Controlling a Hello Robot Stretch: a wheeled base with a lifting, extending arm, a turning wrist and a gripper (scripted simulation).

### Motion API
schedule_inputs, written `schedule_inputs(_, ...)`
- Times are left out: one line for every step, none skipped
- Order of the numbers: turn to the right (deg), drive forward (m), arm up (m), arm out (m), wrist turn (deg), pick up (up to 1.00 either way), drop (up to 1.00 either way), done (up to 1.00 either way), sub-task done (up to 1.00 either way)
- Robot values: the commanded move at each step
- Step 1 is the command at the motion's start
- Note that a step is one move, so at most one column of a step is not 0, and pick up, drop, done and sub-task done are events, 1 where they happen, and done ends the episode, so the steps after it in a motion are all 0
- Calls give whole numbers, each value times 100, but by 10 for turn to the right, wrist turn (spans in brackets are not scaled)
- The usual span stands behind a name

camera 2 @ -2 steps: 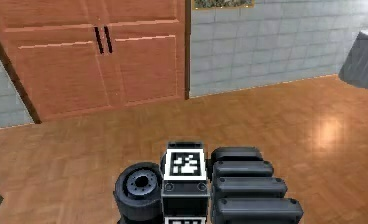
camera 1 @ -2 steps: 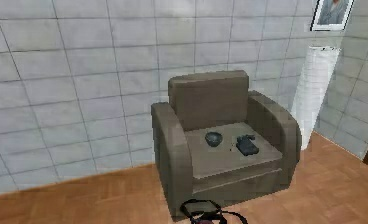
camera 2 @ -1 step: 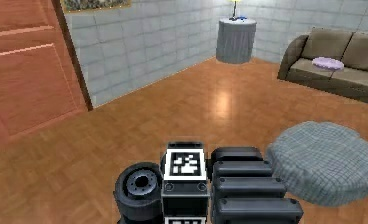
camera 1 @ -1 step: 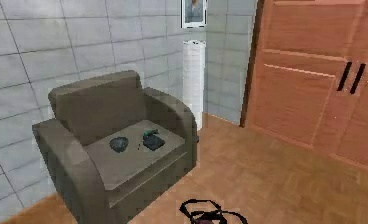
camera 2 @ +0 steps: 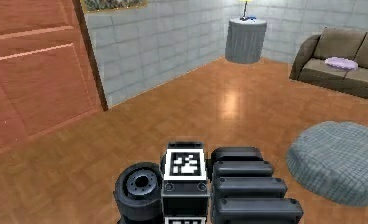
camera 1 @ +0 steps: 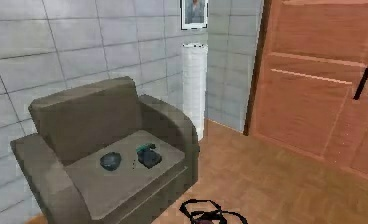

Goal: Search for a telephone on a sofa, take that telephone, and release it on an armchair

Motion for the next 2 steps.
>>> schedule_inputs(120, 0, 0, 0, 0, 0, 0, 0, 0)
schedule_inputs(0, 70, 0, 0, 0, 0, 0, 0, 0)
